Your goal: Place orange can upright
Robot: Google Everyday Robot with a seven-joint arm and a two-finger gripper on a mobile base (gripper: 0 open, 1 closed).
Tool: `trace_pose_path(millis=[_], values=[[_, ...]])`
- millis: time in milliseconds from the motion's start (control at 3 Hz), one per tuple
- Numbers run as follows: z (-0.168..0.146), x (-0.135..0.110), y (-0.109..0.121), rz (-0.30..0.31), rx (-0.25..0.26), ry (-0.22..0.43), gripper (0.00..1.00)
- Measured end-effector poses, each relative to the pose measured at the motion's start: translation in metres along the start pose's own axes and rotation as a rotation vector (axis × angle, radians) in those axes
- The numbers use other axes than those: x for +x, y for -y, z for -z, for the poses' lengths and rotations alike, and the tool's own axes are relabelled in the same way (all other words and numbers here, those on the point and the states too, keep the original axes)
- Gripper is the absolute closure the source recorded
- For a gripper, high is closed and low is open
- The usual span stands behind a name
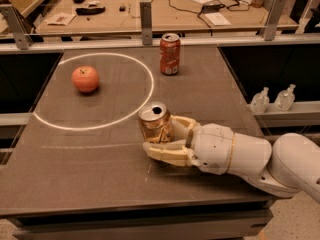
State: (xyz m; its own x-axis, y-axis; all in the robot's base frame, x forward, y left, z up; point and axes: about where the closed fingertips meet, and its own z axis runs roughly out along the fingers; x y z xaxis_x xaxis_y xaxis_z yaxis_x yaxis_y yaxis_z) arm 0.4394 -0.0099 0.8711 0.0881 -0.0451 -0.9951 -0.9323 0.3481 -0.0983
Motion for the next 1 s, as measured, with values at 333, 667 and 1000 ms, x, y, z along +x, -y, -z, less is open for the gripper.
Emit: trace_pose_path(millis=[333, 667, 1000], values=[[-0.0027, 0.0003, 0.0013, 0.002, -0.026, -0.001, 0.59], [-0.0047, 0.0012, 0.0017, 0.000, -0.044, -0.003, 0.36], [-0.0071, 0.0027, 0.0021, -0.002, -0.057, -0.003, 0.14]])
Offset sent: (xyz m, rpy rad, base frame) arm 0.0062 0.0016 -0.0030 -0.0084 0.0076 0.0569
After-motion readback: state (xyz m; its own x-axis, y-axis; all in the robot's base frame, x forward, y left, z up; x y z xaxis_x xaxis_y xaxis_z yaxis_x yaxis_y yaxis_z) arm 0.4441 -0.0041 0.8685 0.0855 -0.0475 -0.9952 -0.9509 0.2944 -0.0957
